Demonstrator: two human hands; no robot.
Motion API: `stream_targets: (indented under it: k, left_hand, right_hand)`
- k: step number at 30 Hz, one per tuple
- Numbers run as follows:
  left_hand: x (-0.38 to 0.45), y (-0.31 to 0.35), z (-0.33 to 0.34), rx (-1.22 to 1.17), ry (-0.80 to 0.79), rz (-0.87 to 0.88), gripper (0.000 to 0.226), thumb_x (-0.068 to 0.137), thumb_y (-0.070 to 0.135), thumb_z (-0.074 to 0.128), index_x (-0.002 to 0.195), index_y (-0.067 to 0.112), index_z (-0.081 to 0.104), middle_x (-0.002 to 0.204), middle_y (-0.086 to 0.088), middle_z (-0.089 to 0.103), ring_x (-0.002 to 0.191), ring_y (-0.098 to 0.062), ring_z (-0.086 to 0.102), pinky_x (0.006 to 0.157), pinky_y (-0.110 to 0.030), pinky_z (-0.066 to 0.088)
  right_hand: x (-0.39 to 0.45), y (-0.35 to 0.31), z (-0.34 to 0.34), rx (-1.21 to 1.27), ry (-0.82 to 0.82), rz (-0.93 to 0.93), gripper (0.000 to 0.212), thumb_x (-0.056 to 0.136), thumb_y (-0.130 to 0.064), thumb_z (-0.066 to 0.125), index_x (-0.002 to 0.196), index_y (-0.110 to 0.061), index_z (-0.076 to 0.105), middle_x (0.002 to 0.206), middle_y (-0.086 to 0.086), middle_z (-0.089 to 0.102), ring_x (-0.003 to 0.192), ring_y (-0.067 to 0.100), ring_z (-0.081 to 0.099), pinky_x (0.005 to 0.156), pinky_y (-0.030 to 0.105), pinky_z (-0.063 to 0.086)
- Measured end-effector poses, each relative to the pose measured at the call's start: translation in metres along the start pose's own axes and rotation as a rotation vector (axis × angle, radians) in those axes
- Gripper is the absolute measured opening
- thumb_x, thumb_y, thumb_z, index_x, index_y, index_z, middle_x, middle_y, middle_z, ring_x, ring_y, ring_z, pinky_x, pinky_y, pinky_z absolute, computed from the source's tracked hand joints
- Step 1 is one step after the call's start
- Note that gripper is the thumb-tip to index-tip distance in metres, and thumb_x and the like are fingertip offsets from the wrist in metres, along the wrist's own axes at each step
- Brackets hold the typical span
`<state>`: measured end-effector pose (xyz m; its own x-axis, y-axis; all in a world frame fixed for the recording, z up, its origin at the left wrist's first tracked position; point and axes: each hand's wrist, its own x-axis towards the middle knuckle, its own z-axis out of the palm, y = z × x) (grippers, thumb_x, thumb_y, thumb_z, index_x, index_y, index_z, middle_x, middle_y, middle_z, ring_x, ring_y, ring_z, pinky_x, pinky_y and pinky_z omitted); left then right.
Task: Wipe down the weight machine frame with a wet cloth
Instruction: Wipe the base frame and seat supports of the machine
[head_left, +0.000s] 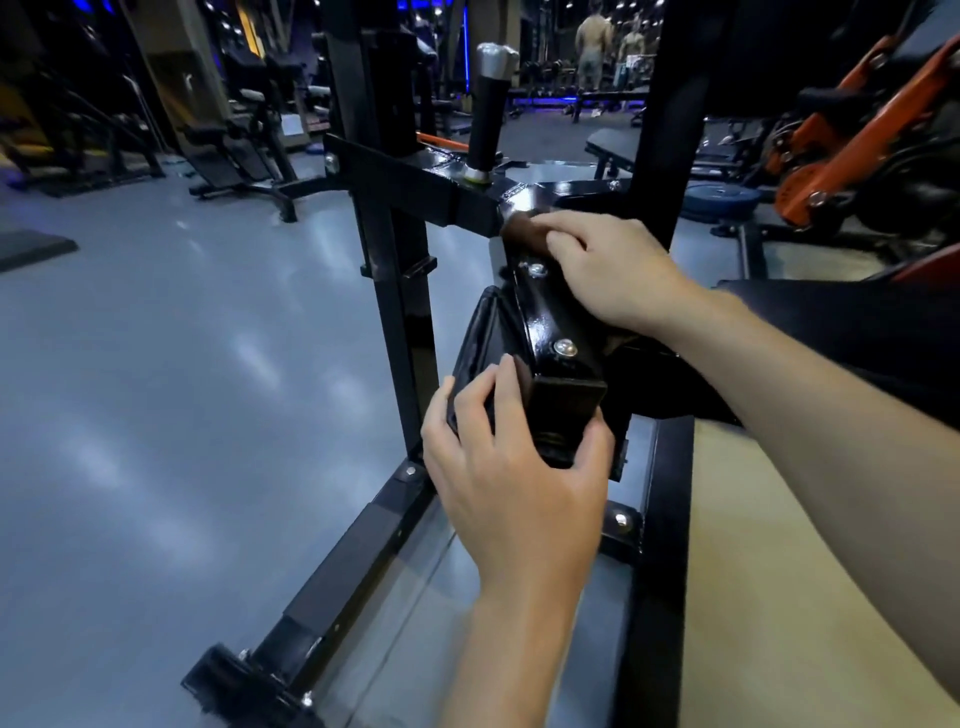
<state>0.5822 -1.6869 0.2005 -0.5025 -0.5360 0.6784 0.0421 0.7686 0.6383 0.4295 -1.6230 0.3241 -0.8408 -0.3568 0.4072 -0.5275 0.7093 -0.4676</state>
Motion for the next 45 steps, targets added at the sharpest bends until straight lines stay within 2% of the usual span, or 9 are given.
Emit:
stream_targets:
  k: [3,8,13,19,23,26,33,39,45]
  left_hand:
    - [0.001,0.001,0.002,-0.019,0.008,-0.019,0.068,0.081,0.054,0.069,0.138,0.017,0.063,0.131,0.007,0.058,0.138,-0.027,0.041,0.1,-0.053,0.049]
    - [0.0,0.001,0.003,-0.041,0.014,-0.036,0.067,0.08,0.052,0.071,0.138,0.02,0.063,0.13,0.01,0.056,0.14,-0.025,0.039,0.099,-0.053,0.049]
    - [0.001,0.0,0.002,-0.035,-0.005,-0.028,0.068,0.081,0.054,0.07,0.139,0.019,0.062,0.129,0.01,0.057,0.141,-0.025,0.038,0.1,-0.053,0.049]
    - [0.0,0.0,0.0,-0.041,-0.006,-0.02,0.068,0.082,0.054,0.07,0.138,0.016,0.063,0.129,0.007,0.058,0.141,-0.026,0.039,0.102,-0.053,0.048]
    - [0.0,-0.001,0.001,-0.06,-0.01,-0.039,0.069,0.082,0.054,0.069,0.14,0.018,0.061,0.13,0.009,0.057,0.142,-0.025,0.037,0.104,-0.053,0.046]
    - [0.001,0.002,-0.001,-0.067,-0.007,-0.03,0.068,0.082,0.053,0.07,0.139,0.017,0.062,0.13,0.009,0.058,0.141,-0.025,0.038,0.106,-0.052,0.043]
    - [0.0,0.001,0.001,-0.043,0.02,-0.017,0.067,0.081,0.052,0.068,0.137,0.015,0.063,0.128,0.005,0.06,0.142,-0.027,0.039,0.105,-0.054,0.045]
    - [0.0,0.003,0.0,-0.046,-0.023,-0.055,0.067,0.081,0.053,0.068,0.138,0.019,0.062,0.13,0.01,0.057,0.143,-0.023,0.035,0.109,-0.05,0.041]
    - [0.001,0.003,-0.003,-0.062,-0.004,-0.042,0.066,0.081,0.052,0.07,0.137,0.017,0.064,0.127,0.008,0.059,0.14,-0.025,0.039,0.108,-0.05,0.043]
  right_hand:
    - [-0.026,0.0,-0.012,-0.024,-0.023,-0.059,0.037,0.106,-0.034,0.04,0.133,-0.045,0.064,0.118,-0.009,0.071,0.1,0.016,0.065,0.088,0.034,0.052]
    - [0.012,-0.011,-0.007,-0.182,-0.034,-0.039,0.04,0.104,-0.035,0.038,0.135,-0.046,0.061,0.129,-0.004,0.066,0.11,0.028,0.061,0.093,0.042,0.053]
    - [0.006,-0.008,-0.001,-0.07,-0.036,-0.056,0.041,0.107,-0.031,0.037,0.141,-0.041,0.06,0.134,-0.004,0.065,0.111,0.023,0.062,0.094,0.038,0.051]
    - [-0.034,-0.004,-0.023,-0.072,-0.029,-0.047,0.042,0.101,-0.025,0.042,0.128,-0.043,0.068,0.096,-0.007,0.073,0.081,0.012,0.064,0.073,0.03,0.05]
    - [0.016,-0.013,-0.009,-0.184,-0.045,-0.026,0.046,0.098,-0.03,0.036,0.13,-0.049,0.063,0.114,-0.007,0.068,0.096,0.024,0.061,0.086,0.037,0.053]
    - [0.04,-0.015,-0.001,-0.201,-0.108,-0.039,0.047,0.099,-0.025,0.034,0.13,-0.044,0.064,0.113,-0.002,0.066,0.101,0.027,0.061,0.088,0.04,0.054]
    - [-0.047,-0.006,-0.019,-0.137,-0.049,-0.13,0.042,0.107,-0.026,0.039,0.14,-0.041,0.06,0.13,-0.005,0.065,0.112,0.025,0.06,0.096,0.04,0.049]
    - [0.0,-0.02,-0.012,-0.204,-0.07,-0.05,0.049,0.1,-0.026,0.035,0.135,-0.049,0.06,0.118,0.003,0.067,0.093,0.027,0.059,0.082,0.037,0.052]
    - [0.006,-0.013,-0.007,-0.184,-0.066,-0.075,0.047,0.102,-0.025,0.035,0.137,-0.043,0.06,0.132,-0.001,0.064,0.11,0.028,0.059,0.091,0.038,0.05]
